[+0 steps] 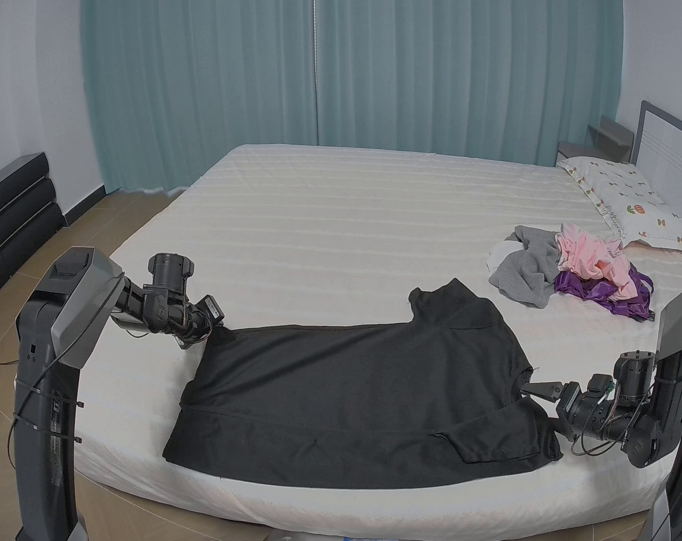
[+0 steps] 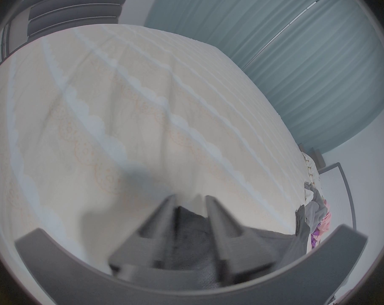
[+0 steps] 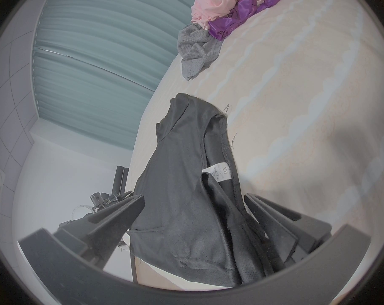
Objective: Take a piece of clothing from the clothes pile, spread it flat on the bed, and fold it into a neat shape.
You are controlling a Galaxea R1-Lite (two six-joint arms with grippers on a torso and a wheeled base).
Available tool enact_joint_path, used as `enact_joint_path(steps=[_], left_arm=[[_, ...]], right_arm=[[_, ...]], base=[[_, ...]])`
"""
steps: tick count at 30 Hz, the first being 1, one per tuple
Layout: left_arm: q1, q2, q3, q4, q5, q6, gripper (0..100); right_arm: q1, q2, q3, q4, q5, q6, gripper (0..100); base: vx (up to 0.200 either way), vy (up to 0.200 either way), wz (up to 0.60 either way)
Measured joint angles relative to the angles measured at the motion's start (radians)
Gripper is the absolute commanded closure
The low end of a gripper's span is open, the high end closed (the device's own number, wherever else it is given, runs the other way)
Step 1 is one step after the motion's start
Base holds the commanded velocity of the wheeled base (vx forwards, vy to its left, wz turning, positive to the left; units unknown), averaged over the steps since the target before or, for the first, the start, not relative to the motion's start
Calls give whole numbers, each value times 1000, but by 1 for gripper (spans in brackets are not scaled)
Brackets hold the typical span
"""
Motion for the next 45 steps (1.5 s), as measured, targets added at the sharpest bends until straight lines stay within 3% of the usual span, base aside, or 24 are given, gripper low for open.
enact_joint_path(steps=[6,17,21,45], left_arm=[[17,-5,-1,-12,40,-61,100],[38,-14,-14,-34,51,-93,100],[39,-14,-19,-39,51,-96,100],[34,-5,-34,-43,33,-130,100]], right_arm=[[1,-10,-16,0,-13,-5,0],[47,-11,-128,0,-169,-13,0],[62,-9,-197,15,-193,-33,0],[100,207,-1071,700,-249,-263,0]], base=[[0,0,0],[0,0,0],[0,0,0],[0,0,0]])
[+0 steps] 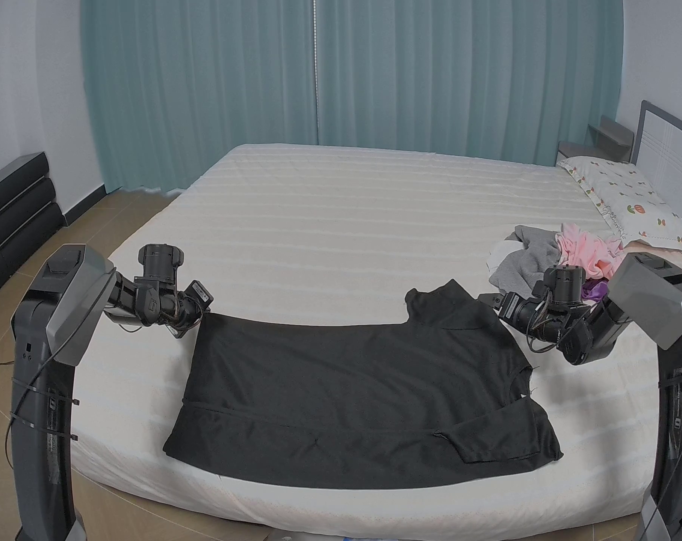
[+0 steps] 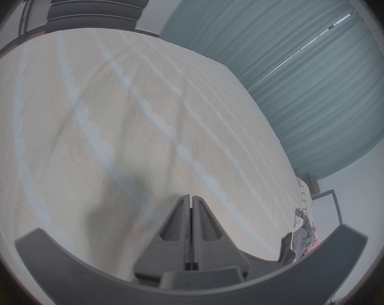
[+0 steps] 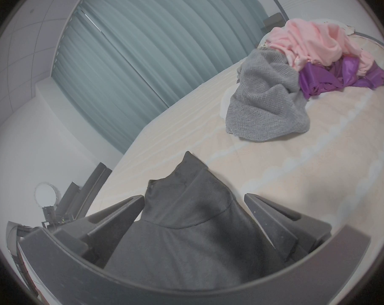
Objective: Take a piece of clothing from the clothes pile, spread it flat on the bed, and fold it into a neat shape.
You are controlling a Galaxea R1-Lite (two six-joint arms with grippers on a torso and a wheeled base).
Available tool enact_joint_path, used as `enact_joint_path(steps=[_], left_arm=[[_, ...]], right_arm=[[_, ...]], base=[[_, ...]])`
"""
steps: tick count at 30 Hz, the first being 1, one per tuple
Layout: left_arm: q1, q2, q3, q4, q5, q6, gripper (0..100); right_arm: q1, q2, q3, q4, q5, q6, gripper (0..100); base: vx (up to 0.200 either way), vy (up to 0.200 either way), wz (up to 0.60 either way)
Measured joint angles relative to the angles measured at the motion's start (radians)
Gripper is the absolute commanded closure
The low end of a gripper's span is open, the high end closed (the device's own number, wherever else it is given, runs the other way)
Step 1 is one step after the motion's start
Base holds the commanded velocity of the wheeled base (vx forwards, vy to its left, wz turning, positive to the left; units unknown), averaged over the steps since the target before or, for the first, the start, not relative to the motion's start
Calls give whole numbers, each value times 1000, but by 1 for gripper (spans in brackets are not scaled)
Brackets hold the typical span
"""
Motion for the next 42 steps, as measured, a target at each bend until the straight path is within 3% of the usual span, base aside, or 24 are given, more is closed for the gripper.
enact_joint_path(steps=[9,16,17,31,42], left_arm=[[0,10,3,3,-1,0,100],[-1,14,4,3,-1,0,100],[-1,14,4,3,-1,0,100],[-3,10,3,7,3,2,100],[-4,-6,5,3,15,5,100]], right_arm=[[3,106,-191,96,-3,-37,0],[10,132,-228,116,-3,-40,0],[10,134,-228,117,-2,-40,100],[-7,96,-161,106,1,-28,100],[-38,17,-108,100,8,30,100]], base=[[0,0,0],[0,0,0],[0,0,0],[0,0,0],[0,0,0]])
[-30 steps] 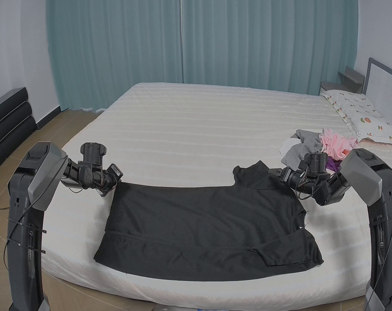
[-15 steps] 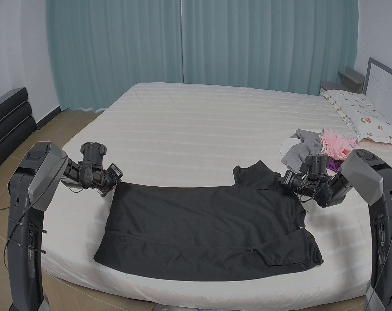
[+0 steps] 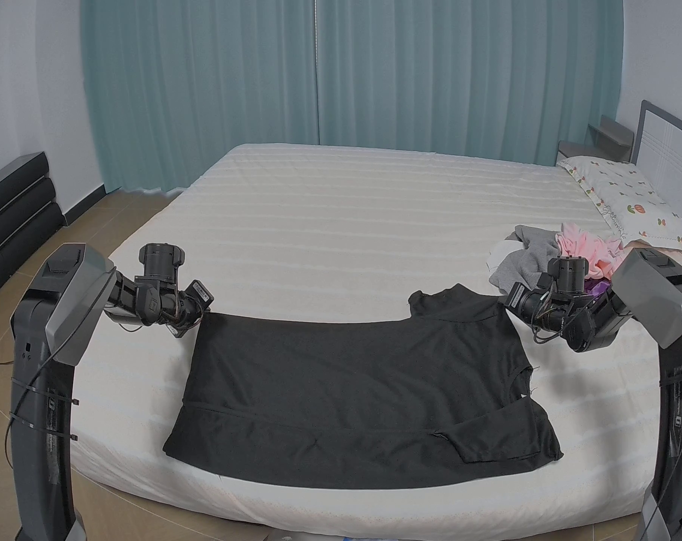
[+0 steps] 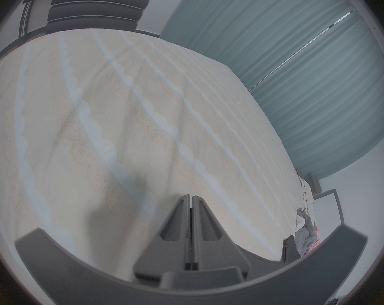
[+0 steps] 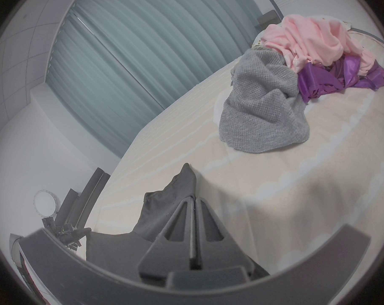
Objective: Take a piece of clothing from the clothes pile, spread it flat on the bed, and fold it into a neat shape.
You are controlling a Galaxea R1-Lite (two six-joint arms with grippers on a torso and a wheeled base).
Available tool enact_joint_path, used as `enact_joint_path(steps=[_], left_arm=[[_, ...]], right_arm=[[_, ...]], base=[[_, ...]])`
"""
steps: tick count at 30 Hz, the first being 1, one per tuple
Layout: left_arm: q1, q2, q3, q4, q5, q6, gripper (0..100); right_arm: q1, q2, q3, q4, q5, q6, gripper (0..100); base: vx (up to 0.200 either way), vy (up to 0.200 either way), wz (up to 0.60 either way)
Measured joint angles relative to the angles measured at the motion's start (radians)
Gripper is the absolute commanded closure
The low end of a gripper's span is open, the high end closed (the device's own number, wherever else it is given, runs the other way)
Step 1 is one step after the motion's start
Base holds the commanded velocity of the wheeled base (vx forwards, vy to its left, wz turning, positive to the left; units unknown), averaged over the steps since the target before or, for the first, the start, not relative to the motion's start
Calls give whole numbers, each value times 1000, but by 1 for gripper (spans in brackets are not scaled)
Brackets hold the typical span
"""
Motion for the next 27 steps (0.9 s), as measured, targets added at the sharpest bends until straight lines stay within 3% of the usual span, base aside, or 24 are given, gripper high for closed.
enact_joint_path(steps=[27], left_arm=[[12,-93,59,-5,0,-4,100]], right_arm=[[-41,-91,141,-163,29,76,100]], base=[[0,0,0]])
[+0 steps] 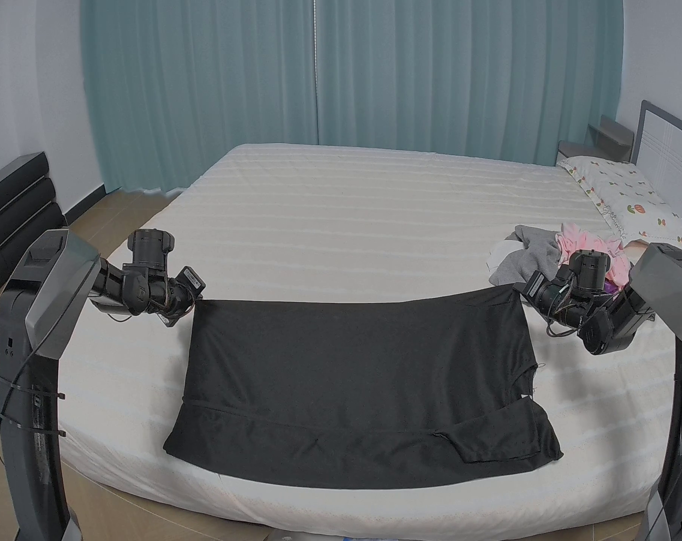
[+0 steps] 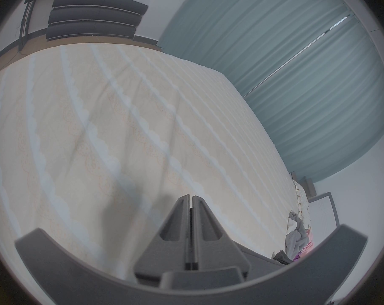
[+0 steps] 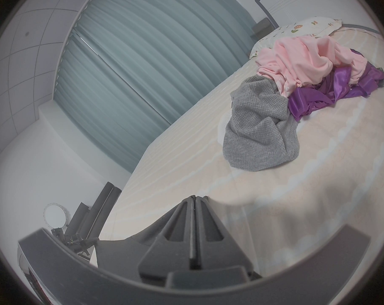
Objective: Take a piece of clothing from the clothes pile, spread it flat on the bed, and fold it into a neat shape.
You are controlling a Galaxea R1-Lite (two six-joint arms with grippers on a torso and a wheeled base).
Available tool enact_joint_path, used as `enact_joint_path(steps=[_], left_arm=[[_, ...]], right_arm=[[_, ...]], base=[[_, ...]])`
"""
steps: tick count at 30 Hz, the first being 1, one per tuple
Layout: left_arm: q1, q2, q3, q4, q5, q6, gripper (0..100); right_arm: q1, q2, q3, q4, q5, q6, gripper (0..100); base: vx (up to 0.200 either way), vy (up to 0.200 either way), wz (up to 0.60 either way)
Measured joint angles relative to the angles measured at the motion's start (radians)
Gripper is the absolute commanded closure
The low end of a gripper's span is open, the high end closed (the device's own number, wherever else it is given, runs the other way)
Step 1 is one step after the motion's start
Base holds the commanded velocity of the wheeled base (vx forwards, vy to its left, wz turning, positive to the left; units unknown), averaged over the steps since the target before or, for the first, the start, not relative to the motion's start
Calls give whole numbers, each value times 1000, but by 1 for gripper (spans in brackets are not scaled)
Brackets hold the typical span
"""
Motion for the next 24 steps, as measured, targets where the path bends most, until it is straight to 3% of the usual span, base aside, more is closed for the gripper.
enact_joint_path(steps=[10,24], left_arm=[[1,-5,35,0,-2,8,100],[0,-109,208,0,-12,34,100]], right_arm=[[-2,-13,56,6,7,-7,100],[-21,-138,273,3,88,-7,100]], base=[[0,0,0],[0,0,0]])
